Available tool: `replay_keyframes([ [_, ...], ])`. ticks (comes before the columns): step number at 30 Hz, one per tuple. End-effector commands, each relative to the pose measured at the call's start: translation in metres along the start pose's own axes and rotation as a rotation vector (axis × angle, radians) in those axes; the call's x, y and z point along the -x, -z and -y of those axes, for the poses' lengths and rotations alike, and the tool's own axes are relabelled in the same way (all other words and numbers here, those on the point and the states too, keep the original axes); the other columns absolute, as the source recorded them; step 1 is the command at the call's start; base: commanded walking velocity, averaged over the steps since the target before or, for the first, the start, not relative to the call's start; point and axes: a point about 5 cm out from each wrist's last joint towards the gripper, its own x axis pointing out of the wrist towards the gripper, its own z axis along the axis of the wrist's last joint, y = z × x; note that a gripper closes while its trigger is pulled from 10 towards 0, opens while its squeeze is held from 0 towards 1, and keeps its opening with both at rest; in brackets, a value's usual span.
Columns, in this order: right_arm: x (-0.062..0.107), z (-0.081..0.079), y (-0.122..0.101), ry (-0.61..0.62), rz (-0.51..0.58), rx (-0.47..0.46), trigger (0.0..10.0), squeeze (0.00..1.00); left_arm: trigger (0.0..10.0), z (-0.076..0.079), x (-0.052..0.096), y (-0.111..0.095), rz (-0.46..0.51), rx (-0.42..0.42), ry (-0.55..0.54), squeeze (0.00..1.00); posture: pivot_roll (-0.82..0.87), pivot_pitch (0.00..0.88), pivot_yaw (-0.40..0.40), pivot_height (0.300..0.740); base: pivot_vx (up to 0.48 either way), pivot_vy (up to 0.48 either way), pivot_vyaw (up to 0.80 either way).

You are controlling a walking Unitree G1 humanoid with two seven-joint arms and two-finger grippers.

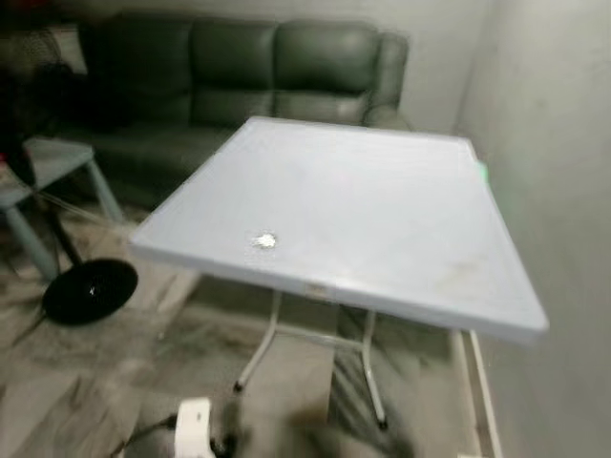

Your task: Hang keys on a hook

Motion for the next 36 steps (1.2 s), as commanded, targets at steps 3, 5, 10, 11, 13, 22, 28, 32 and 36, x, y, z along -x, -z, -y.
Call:
replay_keyframes([
  [3,0.003,0.011,0.001,0.03,-0.003,-0.003,10.0,0.0,10.0,0.008,-0.003,-0.008,0.021,0.0,0.014,0.0,0.0,0.0,-0.029,0.74,0.0,0.46,0.0],
  [5,0.003,0.011,0.001,0.03,-0.003,-0.003,10.0,0.0,10.0,0.008,-0.003,-0.008,0.021,-0.001,0.014,0.0,0.0,0.0,-0.029,0.74,0.0,0.458,0.0],
  [10,0.003,0.012,0.002,0.029,-0.004,-0.003,10.0,0.0,10.0,0.008,-0.003,-0.007,0.02,0.001,0.014,0.0,0.01,0.0,-0.031,0.74,0.0,0.459,0.0],
  [11,0.003,0.012,0.002,0.029,-0.004,-0.002,10.0,0.0,10.0,0.008,-0.003,-0.007,0.02,0.001,0.014,0.0,0.01,0.0,-0.032,0.74,0.0,0.458,0.0],
  [13,0.003,0.012,0.002,0.027,-0.005,0.0,10.0,0.0,10.0,0.008,-0.003,-0.007,0.02,0.001,0.015,0.0,0.01,0.0,-0.034,0.74,0.0,0.422,0.0],
  [22,0.003,0.012,0.002,0.019,-0.006,0.009,10.0,0.0,10.0,0.009,-0.003,-0.007,0.021,-0.014,0.017,0.0,0.01,0.0,-0.04,0.74,0.0,0.078,0.0],
  [28,0.004,0.014,0.001,0.018,-0.009,0.02,10.0,0.0,10.0,0.01,-0.003,-0.005,0.014,-0.017,0.019,0.0,0.01,0.0,-0.045,0.74,0.0,0.0,0.0],
  [32,0.004,0.015,0.001,0.018,-0.007,0.027,10.0,0.0,10.0,0.011,-0.003,-0.003,0.002,-0.034,0.015,0.0,0.01,0.0,-0.047,0.74,0.0,0.0,0.0],
  [36,0.004,0.016,-0.001,0.018,0.003,0.032,10.0,0.0,10.0,0.02,-0.004,-0.005,0.012,-0.088,0.054,0.0,0.02,0.0,-0.05,0.74,0.0,0.0,0.0],
])
